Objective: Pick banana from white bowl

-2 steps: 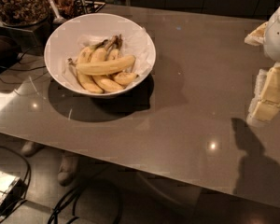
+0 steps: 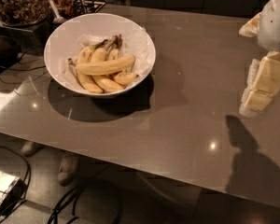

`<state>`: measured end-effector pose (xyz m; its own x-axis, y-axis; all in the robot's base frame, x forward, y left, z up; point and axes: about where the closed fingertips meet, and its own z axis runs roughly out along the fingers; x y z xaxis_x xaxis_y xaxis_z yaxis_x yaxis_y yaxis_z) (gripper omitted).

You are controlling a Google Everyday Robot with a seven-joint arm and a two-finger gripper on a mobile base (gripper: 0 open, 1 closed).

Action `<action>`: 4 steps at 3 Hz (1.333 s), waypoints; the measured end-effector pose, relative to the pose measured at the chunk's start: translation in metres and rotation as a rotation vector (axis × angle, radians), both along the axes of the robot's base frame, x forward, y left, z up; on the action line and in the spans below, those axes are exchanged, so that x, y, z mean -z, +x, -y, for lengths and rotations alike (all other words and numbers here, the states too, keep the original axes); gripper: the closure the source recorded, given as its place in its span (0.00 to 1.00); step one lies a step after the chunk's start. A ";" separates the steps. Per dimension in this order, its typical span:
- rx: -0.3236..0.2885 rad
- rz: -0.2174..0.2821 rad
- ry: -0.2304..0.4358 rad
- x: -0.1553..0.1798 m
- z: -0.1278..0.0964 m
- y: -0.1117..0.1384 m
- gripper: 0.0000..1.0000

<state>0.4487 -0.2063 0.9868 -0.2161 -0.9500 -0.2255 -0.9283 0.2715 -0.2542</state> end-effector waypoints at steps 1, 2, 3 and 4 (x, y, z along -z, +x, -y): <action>-0.031 0.008 0.009 -0.016 -0.016 0.020 0.00; -0.087 0.013 0.014 -0.027 -0.035 0.036 0.00; -0.087 0.034 0.019 -0.032 -0.037 0.038 0.00; -0.087 0.055 0.023 -0.029 -0.058 0.049 0.00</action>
Offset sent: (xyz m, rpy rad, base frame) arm 0.0481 0.0540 0.0342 0.0079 0.0270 0.1583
